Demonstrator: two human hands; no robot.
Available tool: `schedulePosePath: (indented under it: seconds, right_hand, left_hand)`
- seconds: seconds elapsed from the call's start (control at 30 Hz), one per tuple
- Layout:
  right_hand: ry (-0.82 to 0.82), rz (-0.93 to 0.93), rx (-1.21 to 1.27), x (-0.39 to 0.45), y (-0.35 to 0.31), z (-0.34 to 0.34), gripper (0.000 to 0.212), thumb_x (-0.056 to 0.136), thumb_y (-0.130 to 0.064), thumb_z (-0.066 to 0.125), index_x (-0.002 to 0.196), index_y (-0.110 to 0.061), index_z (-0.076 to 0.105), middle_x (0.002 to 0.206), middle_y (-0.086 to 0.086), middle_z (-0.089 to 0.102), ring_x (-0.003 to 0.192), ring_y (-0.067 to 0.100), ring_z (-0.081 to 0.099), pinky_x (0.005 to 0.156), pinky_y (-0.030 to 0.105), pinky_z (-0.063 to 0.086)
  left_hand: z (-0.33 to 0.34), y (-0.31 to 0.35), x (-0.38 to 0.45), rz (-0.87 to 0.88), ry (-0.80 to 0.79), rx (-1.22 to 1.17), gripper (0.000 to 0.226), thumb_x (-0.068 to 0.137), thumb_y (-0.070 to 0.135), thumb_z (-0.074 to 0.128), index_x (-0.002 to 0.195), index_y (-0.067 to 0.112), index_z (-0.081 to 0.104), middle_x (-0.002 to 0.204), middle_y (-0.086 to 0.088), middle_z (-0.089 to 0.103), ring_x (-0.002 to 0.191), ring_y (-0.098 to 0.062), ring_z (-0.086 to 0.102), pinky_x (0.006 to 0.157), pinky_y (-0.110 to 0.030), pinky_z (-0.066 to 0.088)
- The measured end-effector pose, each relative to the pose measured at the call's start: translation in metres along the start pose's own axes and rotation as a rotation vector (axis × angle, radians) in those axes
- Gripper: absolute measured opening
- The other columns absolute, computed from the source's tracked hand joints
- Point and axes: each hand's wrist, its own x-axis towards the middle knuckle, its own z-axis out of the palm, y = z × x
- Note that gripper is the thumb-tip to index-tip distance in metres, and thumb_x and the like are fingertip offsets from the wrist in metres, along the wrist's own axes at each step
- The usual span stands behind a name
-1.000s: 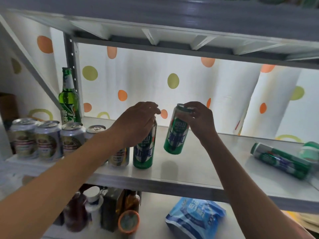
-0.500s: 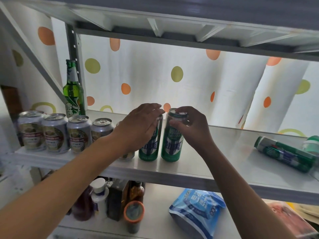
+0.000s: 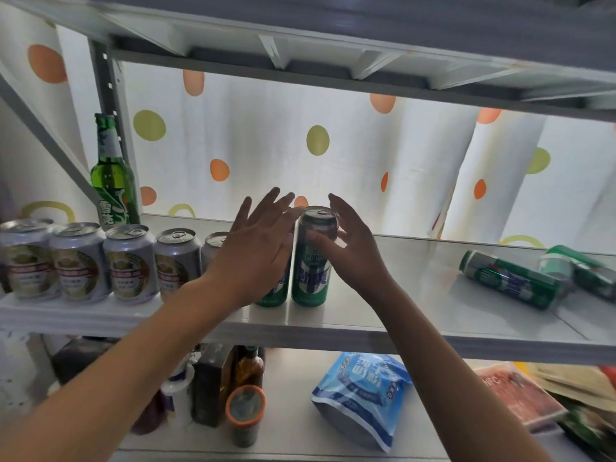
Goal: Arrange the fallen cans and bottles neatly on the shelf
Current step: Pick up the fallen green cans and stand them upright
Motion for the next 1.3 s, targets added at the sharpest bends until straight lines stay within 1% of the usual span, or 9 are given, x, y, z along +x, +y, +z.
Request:
schedulePosePath:
  seconds: [0.1,0.23,0.33,0.47,0.6,0.77,0.9,1.07,1.3]
  right_hand:
    - [0.057,0.000,-0.074,-0.010,-0.003,-0.012,0.063,0.087,-0.043,0.070,0.143,-0.036,0.043,0.138,-0.026,0.047,0.125,0.000,0.046,0.110,0.032,0.040]
    - [0.147,-0.058,-0.328,-0.035,-0.007,-0.044,0.058,0.094,-0.040,0.062,0.147,-0.031,0.041,0.151,-0.015,0.041,0.137,0.000,0.036,0.107,0.012,0.022]
    - [0.216,-0.032,-0.424,-0.061,-0.008,-0.076,0.055,0.096,-0.034,0.060,0.147,-0.030,0.040,0.152,-0.013,0.041,0.140,0.003,0.033,0.114,0.020,0.023]
    - [0.336,0.064,-0.518,-0.100,-0.005,-0.127,0.054,0.095,-0.031,0.061,0.146,-0.029,0.043,0.150,-0.011,0.043,0.139,0.006,0.036,0.116,0.031,0.029]
    - [0.441,0.222,-0.574,-0.143,-0.006,-0.175,0.054,0.096,-0.034,0.059,0.147,-0.031,0.041,0.152,-0.011,0.040,0.136,0.000,0.032,0.111,0.024,0.026]
    - [0.548,0.346,-0.635,-0.191,-0.007,-0.221,0.053,0.096,-0.036,0.057,0.147,-0.031,0.041,0.151,-0.009,0.041,0.136,0.004,0.036,0.114,0.031,0.032]
    - [0.599,0.395,-0.679,-0.215,-0.008,-0.244,0.051,0.097,-0.036,0.058,0.145,-0.028,0.043,0.149,-0.007,0.045,0.134,0.007,0.040,0.110,0.029,0.034]
    - [0.626,0.415,-0.679,-0.228,0.003,-0.268,0.057,0.091,-0.047,0.051,0.144,-0.029,0.043,0.145,-0.005,0.049,0.129,0.012,0.047,0.108,0.042,0.041]
    - [0.585,0.352,-0.638,-0.224,0.057,-0.322,0.048,0.095,-0.036,0.057,0.142,-0.031,0.045,0.145,-0.009,0.047,0.126,-0.002,0.038,0.104,0.023,0.033]
  left_hand:
    - [0.000,0.015,0.000,0.089,0.041,0.046,0.052,0.098,0.016,0.036,0.149,0.021,0.028,0.159,0.003,0.020,0.148,-0.011,0.001,0.121,-0.042,0.001]
    - [0.007,0.048,0.003,0.212,0.076,0.019,0.056,0.090,0.008,0.049,0.144,0.016,0.039,0.155,-0.005,0.032,0.147,-0.022,0.017,0.120,-0.048,0.014]
    - [0.022,0.077,0.005,0.267,0.066,-0.044,0.054,0.089,0.008,0.053,0.141,0.013,0.044,0.152,-0.008,0.038,0.145,-0.027,0.024,0.116,-0.054,0.021]
    - [0.049,0.122,0.009,0.355,0.033,-0.163,0.055,0.089,0.009,0.053,0.142,0.015,0.041,0.153,-0.007,0.036,0.146,-0.025,0.022,0.118,-0.051,0.019]
    - [0.072,0.172,0.016,0.442,0.021,-0.293,0.058,0.088,0.008,0.054,0.143,0.018,0.039,0.153,-0.005,0.035,0.146,-0.022,0.020,0.119,-0.045,0.013]
    - [0.095,0.232,0.019,0.518,-0.024,-0.424,0.051,0.093,0.014,0.040,0.144,0.016,0.038,0.155,-0.005,0.032,0.147,-0.021,0.016,0.120,-0.044,0.008]
    - [0.110,0.268,0.014,0.542,-0.105,-0.534,0.051,0.094,0.022,0.032,0.145,0.019,0.037,0.155,-0.003,0.032,0.147,-0.021,0.016,0.120,-0.048,0.014]
    - [0.133,0.296,0.015,0.560,-0.156,-0.583,0.050,0.096,0.026,0.026,0.146,0.021,0.036,0.156,-0.001,0.029,0.148,-0.018,0.012,0.121,-0.045,0.011]
    - [0.174,0.337,0.038,0.508,-0.184,-0.516,0.047,0.101,0.020,0.037,0.148,0.025,0.032,0.158,0.005,0.023,0.147,-0.009,0.004,0.121,-0.035,0.000]
